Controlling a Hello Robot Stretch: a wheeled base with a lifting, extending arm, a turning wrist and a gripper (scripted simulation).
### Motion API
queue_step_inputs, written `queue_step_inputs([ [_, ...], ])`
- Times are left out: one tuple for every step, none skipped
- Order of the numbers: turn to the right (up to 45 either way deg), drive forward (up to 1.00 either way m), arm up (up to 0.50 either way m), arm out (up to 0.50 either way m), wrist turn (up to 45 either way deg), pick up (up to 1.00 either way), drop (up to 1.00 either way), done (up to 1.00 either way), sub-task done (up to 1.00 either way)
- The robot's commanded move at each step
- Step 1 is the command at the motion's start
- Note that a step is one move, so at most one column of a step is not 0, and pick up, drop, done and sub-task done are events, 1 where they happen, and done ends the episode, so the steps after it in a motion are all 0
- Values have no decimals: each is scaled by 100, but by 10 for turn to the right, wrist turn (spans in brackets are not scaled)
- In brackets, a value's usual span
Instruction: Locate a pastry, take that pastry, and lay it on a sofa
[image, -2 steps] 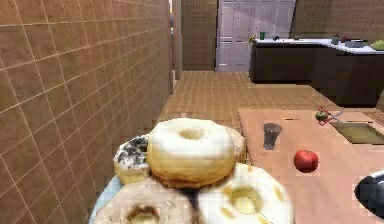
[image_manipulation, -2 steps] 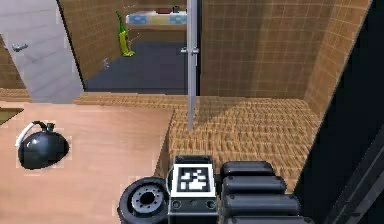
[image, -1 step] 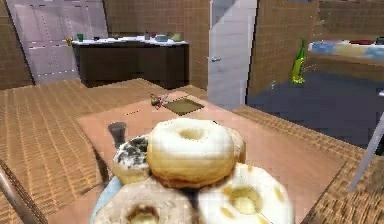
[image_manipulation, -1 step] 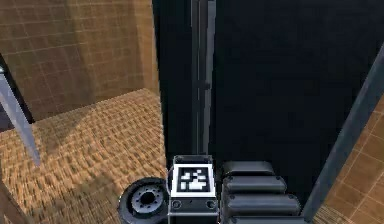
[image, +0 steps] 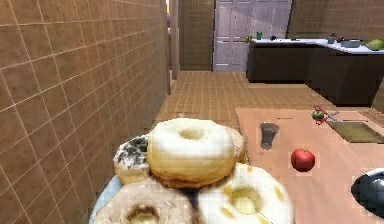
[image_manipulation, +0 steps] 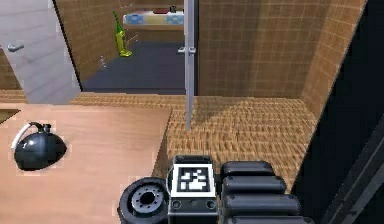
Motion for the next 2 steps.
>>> queue_step_inputs([
  [-390, 0, 0, 0, 0, 0, 0, 0, 0],
  [0, 60, 0, 0, 0, 0, 0, 0, 0],
])
